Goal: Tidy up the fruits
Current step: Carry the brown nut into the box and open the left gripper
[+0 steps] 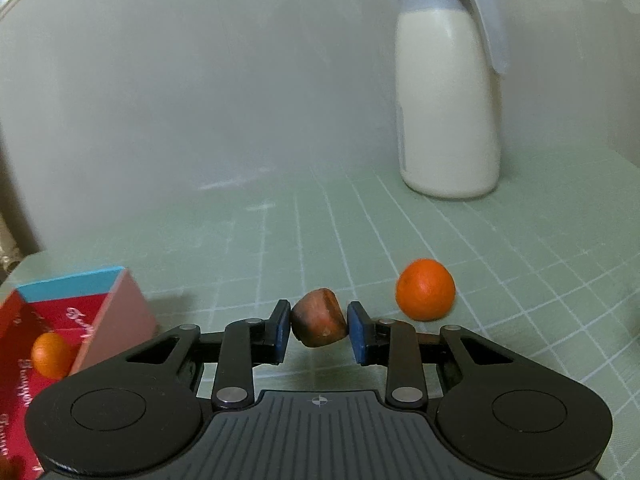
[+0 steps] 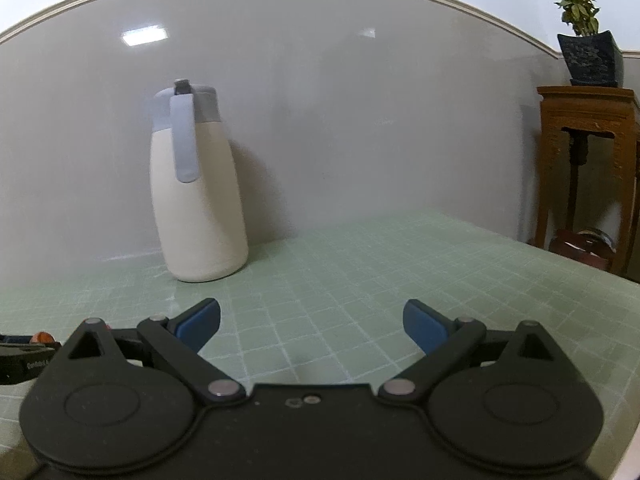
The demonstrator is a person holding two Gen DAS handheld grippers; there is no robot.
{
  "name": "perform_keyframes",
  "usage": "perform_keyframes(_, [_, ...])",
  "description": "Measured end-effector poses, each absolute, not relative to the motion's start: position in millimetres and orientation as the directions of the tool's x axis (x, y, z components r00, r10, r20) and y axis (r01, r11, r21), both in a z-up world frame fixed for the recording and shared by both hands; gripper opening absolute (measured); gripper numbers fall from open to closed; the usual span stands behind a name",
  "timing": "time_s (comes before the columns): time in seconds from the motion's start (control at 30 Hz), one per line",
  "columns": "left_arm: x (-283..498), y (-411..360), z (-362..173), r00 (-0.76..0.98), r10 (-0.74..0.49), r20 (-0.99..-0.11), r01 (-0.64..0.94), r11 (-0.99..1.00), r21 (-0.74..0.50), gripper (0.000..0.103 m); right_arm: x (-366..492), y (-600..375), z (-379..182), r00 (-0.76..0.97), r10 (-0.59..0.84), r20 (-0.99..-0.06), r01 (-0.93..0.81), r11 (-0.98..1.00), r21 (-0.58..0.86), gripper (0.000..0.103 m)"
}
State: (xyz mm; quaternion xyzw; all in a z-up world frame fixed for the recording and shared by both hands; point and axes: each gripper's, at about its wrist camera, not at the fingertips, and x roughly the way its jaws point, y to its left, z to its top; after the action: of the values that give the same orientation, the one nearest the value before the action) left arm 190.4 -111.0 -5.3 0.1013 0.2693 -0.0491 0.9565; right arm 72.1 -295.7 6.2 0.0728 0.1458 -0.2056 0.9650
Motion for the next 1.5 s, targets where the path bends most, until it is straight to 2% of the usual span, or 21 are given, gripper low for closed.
perform_keyframes(0.33, [156,-71,17,0.884,0.045,-0.466,0.048,0.981,0.186,0.031,83,-256,10,0.91,-0.276,-0.309,0.307,0.95,0.056,0.098])
perform_keyframes(0.7, [128,7,27,0.881,0.211,-0.423,-0.138,0.971,0.197,0.031,94,-185,10,0.949,-0.075,-0.307,0.09,0.995,0.034,0.098])
perform_keyframes(1.07, [114,82,13,0.814,0.345,-0.468,-0.291,0.938,0.186,0.031,107,-114,5,0.94,0.108,-0.324,-0.111,0.994,0.01,0.098])
perform_keyframes(1.5, [105,108,4,0.779,0.338,-0.527,-0.328,0.937,0.117,0.031,109,-77,2,0.919,0.22,-0.328,-0.232,0.973,0.002,0.098])
